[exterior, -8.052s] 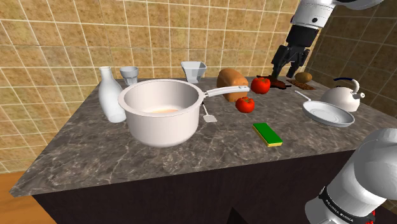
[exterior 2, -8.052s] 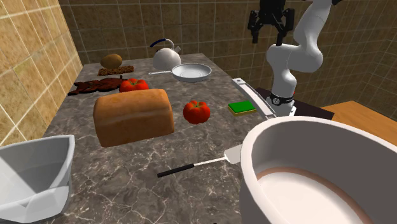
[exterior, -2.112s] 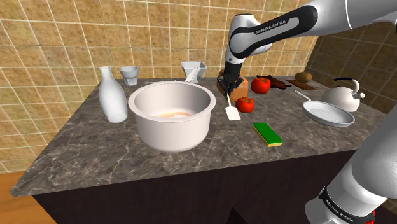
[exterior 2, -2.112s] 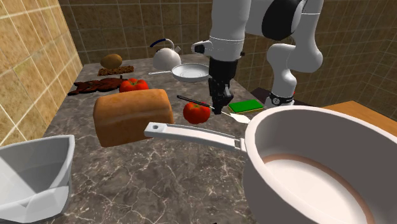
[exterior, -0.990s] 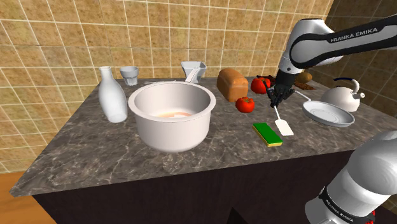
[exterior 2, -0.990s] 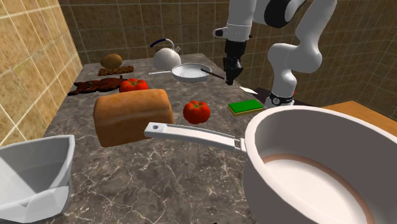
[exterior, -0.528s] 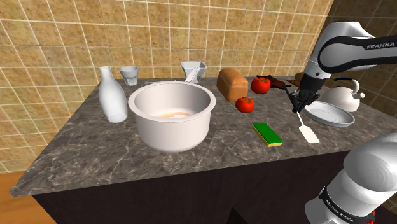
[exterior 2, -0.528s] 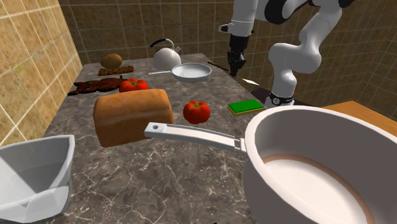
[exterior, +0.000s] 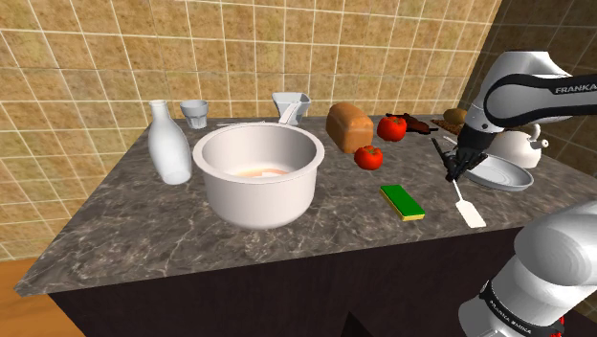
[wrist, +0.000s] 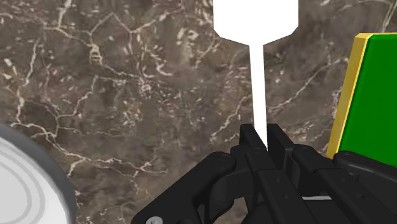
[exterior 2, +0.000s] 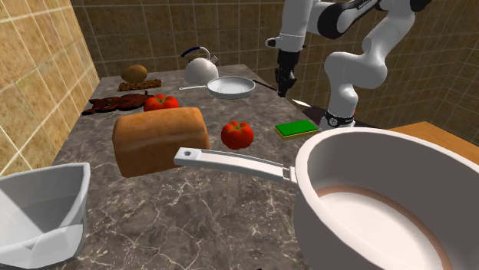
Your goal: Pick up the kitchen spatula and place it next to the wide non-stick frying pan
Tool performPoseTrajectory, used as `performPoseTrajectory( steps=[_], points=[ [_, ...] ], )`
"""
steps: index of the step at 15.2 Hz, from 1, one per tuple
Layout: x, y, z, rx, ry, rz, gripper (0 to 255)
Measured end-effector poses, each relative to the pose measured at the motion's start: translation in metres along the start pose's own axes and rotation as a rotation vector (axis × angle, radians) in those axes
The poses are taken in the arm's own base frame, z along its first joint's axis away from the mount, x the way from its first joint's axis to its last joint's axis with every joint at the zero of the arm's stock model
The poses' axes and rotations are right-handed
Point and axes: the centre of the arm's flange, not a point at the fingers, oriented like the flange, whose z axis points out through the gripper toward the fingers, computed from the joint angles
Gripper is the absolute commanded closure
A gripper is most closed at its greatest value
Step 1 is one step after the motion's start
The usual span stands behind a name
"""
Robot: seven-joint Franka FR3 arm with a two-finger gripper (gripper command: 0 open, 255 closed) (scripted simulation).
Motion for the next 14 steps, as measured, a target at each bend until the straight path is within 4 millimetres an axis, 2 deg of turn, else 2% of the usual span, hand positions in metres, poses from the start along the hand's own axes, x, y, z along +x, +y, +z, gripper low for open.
performPoseTrajectory(
  steps=[12,14],
  points=[
    [-0.001,-0.002,0.064,0.0,-0.001,0.0,255],
    [-0.003,-0.002,0.068,0.0,0.0,0.0,255]
  ],
)
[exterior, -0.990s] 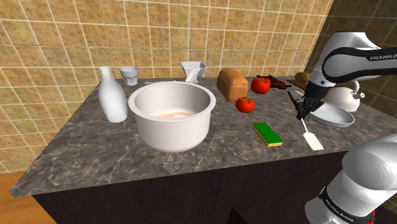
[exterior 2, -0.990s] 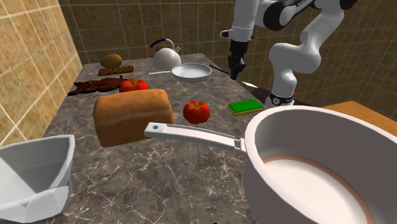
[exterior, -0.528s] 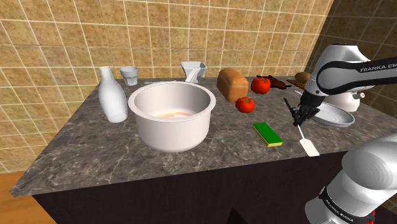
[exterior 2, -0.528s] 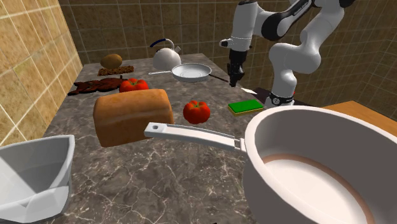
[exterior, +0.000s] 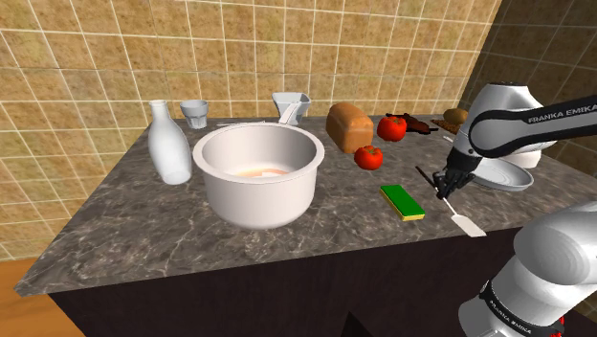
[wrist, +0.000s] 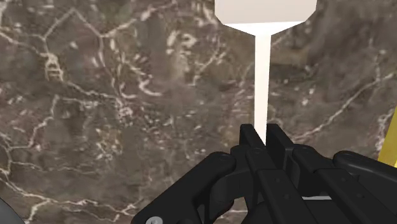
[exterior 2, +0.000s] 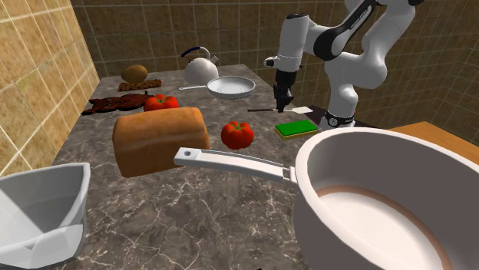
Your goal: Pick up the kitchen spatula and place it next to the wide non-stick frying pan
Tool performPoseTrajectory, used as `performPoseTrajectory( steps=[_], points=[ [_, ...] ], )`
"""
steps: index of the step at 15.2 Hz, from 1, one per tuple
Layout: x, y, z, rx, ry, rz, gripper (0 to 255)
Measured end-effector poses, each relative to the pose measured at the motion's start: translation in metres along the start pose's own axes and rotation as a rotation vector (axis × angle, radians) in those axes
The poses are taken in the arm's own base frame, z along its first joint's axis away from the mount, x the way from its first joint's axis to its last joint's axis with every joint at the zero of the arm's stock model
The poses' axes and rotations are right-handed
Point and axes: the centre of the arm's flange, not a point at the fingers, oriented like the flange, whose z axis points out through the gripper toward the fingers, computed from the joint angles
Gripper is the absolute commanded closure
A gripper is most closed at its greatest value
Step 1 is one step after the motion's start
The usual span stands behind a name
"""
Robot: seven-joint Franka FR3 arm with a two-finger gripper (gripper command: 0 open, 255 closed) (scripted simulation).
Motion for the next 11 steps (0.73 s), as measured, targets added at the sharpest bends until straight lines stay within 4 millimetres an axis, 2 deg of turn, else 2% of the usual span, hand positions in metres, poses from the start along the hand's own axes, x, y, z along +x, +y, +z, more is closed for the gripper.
performPoseTrajectory(
  steps=[5,6,11],
  points=[
    [-0.0003,0.0005,0.0015,0.0,0.001,0.0,255],
    [-0.0003,0.0005,0.0015,0.0,0.001,0.0,0],
    [-0.0003,0.0005,0.0015,0.0,0.001,0.0,0]
  ],
)
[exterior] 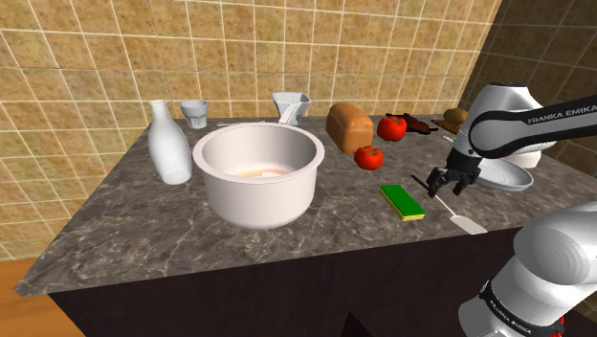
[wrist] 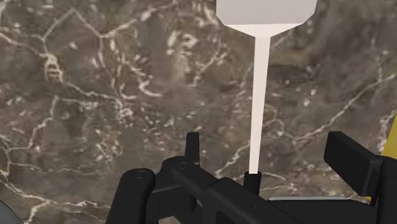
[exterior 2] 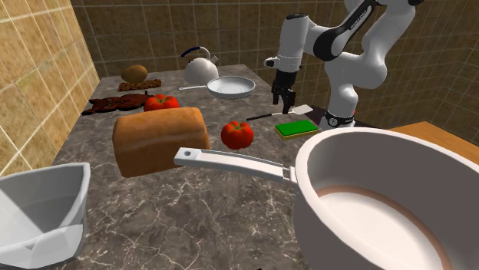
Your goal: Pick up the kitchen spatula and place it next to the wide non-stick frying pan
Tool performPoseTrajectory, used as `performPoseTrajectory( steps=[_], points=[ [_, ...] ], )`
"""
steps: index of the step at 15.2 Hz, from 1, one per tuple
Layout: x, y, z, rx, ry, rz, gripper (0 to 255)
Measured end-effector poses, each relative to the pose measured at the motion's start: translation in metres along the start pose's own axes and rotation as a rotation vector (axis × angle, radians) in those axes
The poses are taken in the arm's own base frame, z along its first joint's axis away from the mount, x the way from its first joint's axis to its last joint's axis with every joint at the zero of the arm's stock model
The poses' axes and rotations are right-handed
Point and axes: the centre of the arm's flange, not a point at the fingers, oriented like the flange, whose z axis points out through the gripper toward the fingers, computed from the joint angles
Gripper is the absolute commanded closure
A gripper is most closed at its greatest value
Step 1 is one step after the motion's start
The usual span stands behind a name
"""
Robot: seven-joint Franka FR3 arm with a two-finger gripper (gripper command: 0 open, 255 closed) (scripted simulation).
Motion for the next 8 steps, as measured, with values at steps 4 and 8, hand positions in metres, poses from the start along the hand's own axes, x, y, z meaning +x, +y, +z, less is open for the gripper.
performPoseTrajectory(
  steps=[4,8],
  points=[
    [0.001,0.001,-0.029,0.0,0.004,0.0,0],
    [0.0,0.0,-0.049,0.0,0.001,0.0,0]
  ],
)
